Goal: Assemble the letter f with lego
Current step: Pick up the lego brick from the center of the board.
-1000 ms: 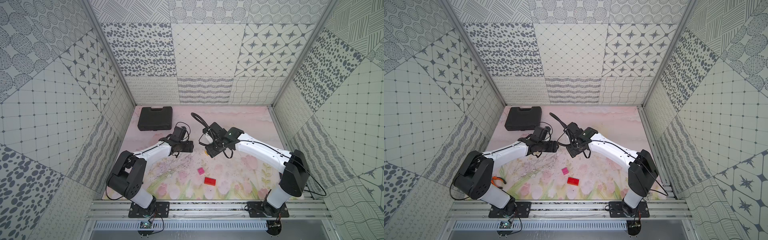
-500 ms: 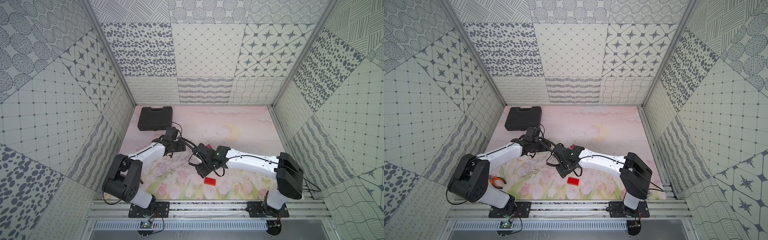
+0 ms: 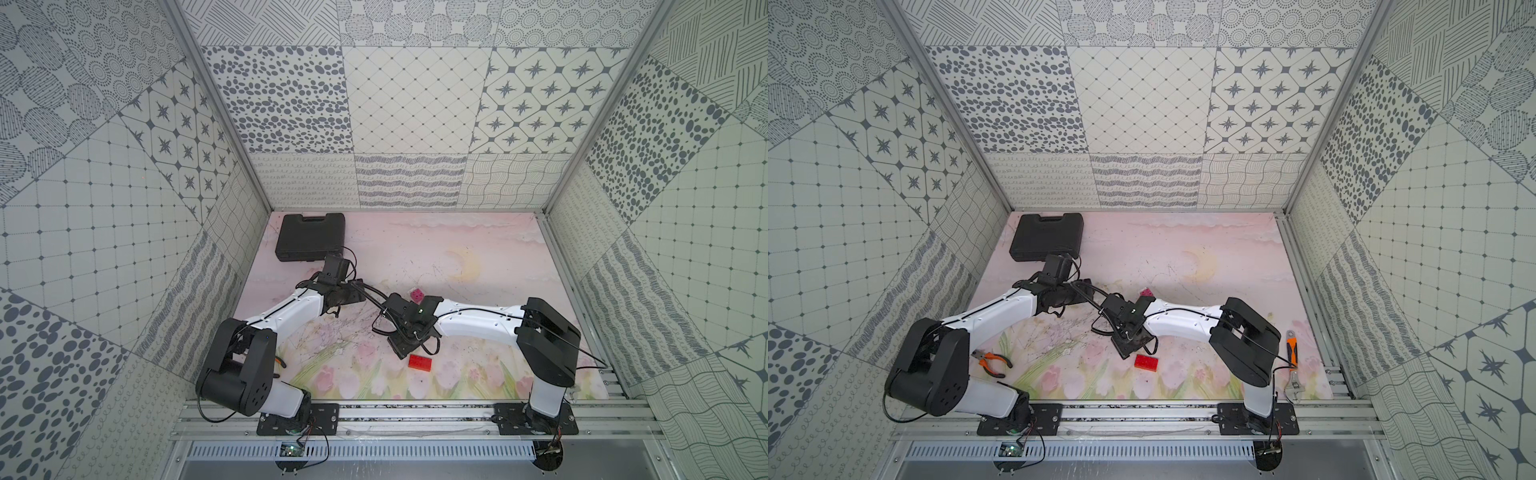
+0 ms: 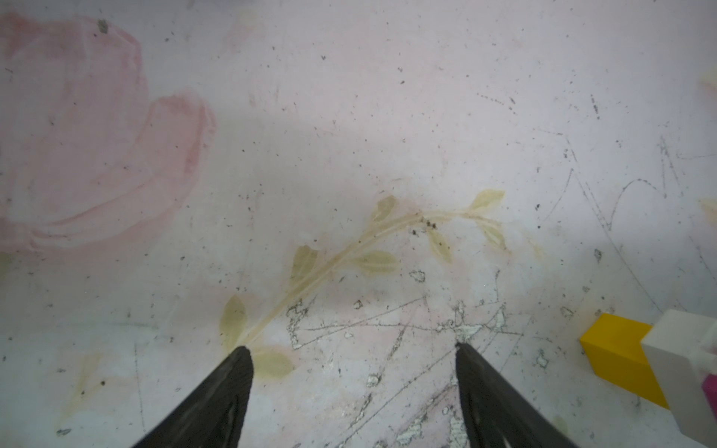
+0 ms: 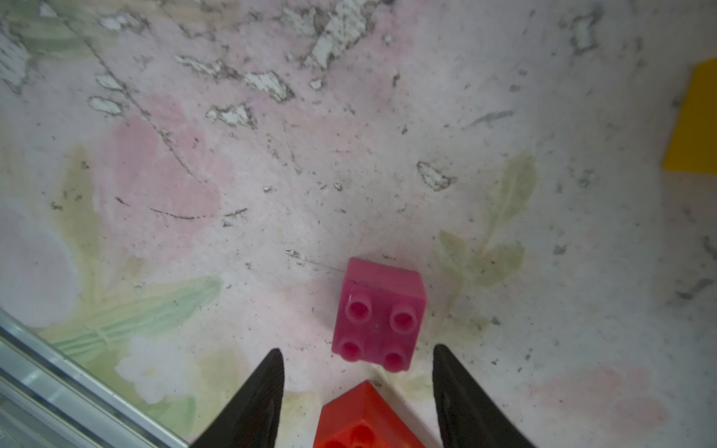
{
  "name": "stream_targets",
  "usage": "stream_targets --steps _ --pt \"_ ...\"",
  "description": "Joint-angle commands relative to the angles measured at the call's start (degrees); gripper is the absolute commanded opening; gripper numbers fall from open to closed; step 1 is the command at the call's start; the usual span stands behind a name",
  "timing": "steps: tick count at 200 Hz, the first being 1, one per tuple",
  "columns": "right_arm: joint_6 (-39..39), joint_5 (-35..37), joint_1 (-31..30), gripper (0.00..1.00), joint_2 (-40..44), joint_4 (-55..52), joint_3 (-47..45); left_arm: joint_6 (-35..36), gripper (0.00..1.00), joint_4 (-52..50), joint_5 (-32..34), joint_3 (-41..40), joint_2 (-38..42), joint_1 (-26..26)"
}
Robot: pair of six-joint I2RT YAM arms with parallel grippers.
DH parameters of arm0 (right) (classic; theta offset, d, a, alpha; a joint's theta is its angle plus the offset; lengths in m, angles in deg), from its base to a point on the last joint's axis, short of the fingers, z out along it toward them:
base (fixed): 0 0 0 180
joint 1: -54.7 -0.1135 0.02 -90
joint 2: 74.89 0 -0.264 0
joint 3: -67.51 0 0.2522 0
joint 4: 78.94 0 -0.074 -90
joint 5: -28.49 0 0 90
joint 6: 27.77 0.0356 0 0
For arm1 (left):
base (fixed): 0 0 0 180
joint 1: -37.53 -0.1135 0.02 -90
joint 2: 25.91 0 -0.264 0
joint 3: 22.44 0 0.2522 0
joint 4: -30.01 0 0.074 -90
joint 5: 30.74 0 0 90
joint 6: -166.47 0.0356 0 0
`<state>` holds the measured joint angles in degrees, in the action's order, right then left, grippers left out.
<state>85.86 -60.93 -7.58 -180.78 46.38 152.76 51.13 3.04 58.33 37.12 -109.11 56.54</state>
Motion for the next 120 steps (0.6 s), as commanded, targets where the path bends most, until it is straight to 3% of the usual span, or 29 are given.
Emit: stream_targets --steps 1,120 --pt "1.06 0.69 0.11 0.62 -1.31 1.82 1.20 -0.58 0.83 -0.80 0.42 -0.18 0.80 -0.90" --pt "1.15 0.57 1.27 0.52 -3.99 1.91 2.30 -0.50 0.83 -0.23 -0.56 -0.62 1.28 -0.90"
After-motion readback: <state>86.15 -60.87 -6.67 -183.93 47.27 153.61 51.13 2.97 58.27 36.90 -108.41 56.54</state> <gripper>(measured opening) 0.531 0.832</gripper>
